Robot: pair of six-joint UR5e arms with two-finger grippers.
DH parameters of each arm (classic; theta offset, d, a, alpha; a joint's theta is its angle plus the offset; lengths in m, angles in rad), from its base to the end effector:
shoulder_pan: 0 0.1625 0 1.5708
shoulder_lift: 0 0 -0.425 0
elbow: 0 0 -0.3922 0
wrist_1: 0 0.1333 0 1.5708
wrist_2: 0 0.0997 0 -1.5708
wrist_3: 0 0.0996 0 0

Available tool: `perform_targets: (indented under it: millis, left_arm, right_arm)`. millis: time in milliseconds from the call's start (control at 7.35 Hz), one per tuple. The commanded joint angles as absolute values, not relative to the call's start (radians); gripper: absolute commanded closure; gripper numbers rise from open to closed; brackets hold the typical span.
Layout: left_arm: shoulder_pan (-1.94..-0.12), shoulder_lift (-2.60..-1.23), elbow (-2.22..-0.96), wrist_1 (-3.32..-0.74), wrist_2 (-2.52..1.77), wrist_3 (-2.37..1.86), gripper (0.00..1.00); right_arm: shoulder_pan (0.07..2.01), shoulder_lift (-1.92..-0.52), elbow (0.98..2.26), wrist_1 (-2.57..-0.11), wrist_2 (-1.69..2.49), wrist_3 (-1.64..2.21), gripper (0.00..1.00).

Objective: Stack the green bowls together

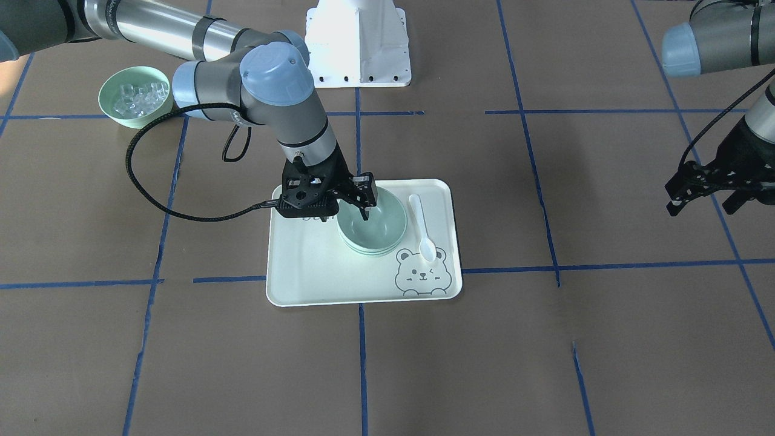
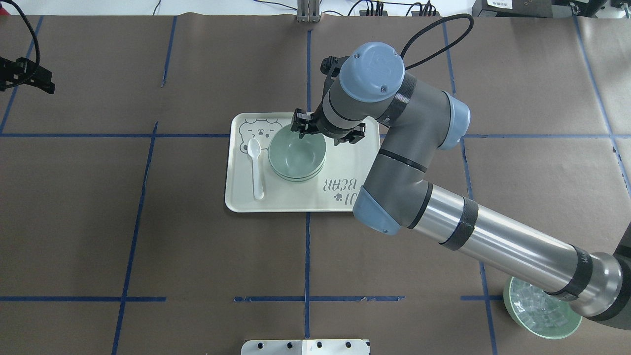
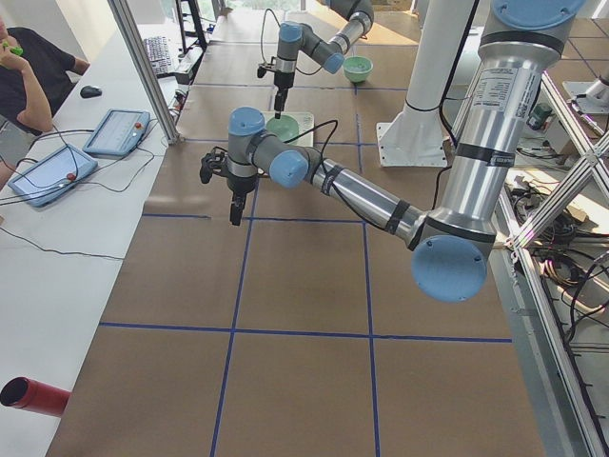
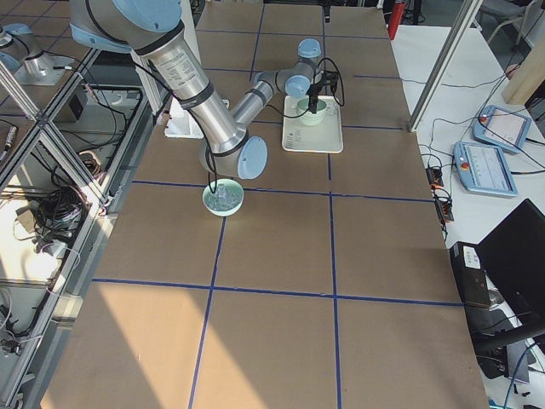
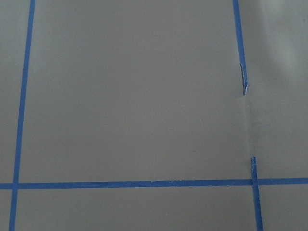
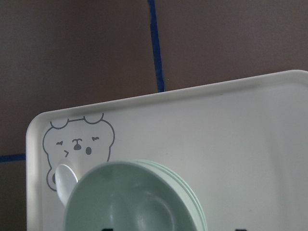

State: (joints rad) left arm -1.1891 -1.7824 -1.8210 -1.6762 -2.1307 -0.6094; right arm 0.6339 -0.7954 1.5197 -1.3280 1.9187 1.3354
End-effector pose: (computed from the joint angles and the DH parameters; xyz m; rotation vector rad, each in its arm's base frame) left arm 0.1376 -0.5588 0.4209 0.2265 0.7410 -0.0574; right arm -0.5252 -0.5094 0.1772 0.1126 -1.0033 0.1960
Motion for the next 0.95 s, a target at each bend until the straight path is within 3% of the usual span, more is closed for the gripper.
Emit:
perform_targets:
  millis: [0, 408, 816]
  left_arm:
    - [-1.199, -1.778, -1.819, -1.675, -2.131, -0.6, 0.0]
    - [-1.271, -1.699, -1.818, -1.664, -2.173, -0.441, 0.0]
    - [-1.417, -1.6, -1.772, -1.614, -2.301, -0.147, 0.0]
  right_arm:
    - [0.688, -0.857, 1.628, -1.464, 1.968, 1.236, 0.0]
    - [0.785, -1.048, 1.898, -1.695, 1.982, 0.931, 0.0]
    - [1.019, -1.297, 1.977, -1.689, 2.162, 0.59, 0.0]
